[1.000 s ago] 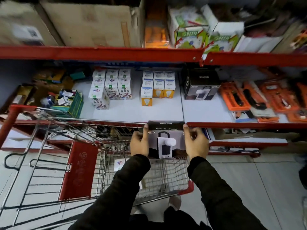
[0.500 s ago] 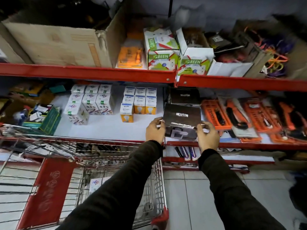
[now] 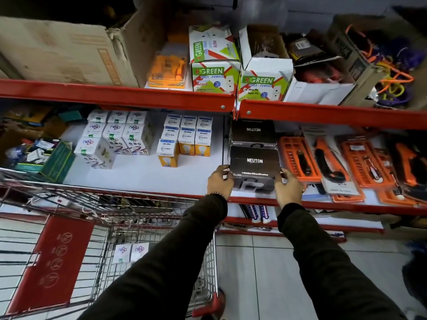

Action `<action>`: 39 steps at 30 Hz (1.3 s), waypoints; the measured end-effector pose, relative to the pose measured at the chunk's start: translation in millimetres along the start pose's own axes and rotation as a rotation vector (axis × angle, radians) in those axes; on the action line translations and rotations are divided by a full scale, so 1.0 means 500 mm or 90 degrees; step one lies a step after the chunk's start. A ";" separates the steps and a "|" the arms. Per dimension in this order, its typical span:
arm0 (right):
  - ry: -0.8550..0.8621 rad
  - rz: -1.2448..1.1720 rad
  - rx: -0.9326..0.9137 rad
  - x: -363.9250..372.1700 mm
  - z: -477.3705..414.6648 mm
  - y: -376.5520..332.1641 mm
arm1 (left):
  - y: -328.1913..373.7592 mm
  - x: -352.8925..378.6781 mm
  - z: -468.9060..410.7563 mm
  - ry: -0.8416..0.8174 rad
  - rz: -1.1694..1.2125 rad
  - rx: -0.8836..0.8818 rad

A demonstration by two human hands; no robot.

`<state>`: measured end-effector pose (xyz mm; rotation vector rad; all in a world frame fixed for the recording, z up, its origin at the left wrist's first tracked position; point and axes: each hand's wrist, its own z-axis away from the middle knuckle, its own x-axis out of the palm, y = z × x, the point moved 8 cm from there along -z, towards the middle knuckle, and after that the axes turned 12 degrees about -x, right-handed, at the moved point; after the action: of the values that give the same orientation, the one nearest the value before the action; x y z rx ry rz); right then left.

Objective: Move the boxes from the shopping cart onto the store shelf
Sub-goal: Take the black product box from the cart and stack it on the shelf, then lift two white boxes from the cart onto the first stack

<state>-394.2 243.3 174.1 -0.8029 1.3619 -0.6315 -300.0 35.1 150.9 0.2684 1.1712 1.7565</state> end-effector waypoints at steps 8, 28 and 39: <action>0.049 0.232 -0.280 0.034 0.076 -0.107 | -0.011 -0.078 0.052 0.131 -0.174 0.208; -0.498 0.347 -0.436 0.607 0.472 -0.123 | -0.493 -0.497 -0.009 0.096 -0.646 0.056; -0.689 0.446 -0.411 0.893 0.573 -0.037 | -0.738 -0.521 -0.107 -0.135 -0.806 -0.051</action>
<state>-55.3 -84.6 -70.1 -0.8789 0.6949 0.7685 17.4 -182.1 -92.0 -0.2987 0.7863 0.6238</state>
